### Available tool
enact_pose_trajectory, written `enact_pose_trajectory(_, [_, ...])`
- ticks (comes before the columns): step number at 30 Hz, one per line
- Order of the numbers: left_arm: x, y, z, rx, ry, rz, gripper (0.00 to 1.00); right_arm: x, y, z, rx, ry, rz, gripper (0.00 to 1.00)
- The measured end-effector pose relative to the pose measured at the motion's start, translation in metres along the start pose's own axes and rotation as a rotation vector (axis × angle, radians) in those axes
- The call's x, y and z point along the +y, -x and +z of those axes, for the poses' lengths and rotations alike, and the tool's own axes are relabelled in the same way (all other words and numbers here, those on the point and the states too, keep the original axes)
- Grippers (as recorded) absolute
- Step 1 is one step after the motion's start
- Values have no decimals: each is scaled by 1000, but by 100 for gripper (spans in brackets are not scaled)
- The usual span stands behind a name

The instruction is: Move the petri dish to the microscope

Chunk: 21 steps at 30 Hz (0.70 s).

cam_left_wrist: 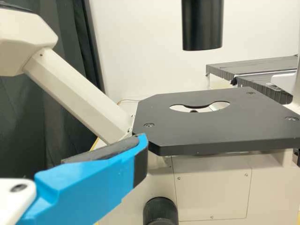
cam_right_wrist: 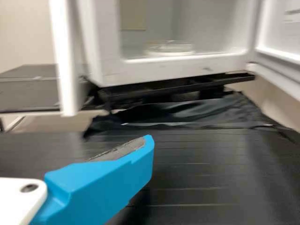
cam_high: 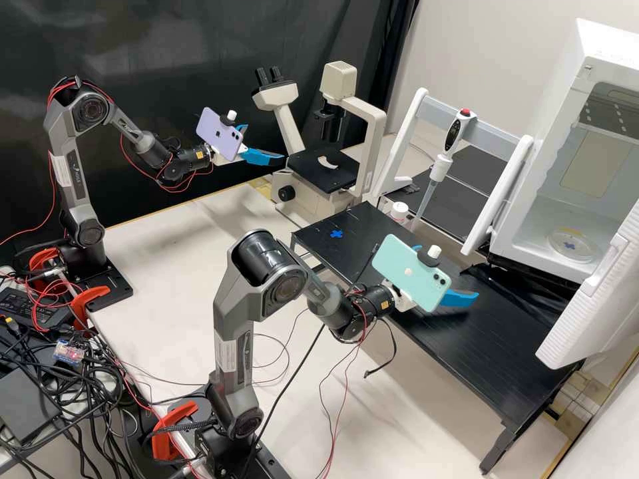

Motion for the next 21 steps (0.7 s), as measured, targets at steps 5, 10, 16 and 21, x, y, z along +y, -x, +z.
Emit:
enact_pose_trajectory(5, [0,0,0,0,0,0,100,29,-10,6,-2,-43,81,100])
enact_pose_trajectory(10, [0,0,0,0,0,0,100,50,-24,8,-6,-50,139,100])
enact_pose_trajectory(16, [0,0,0,0,0,0,100,69,-48,7,-42,-68,168,100])
enact_pose_trajectory(21, [0,0,0,0,0,0,100,86,-68,5,-70,-94,212,100])
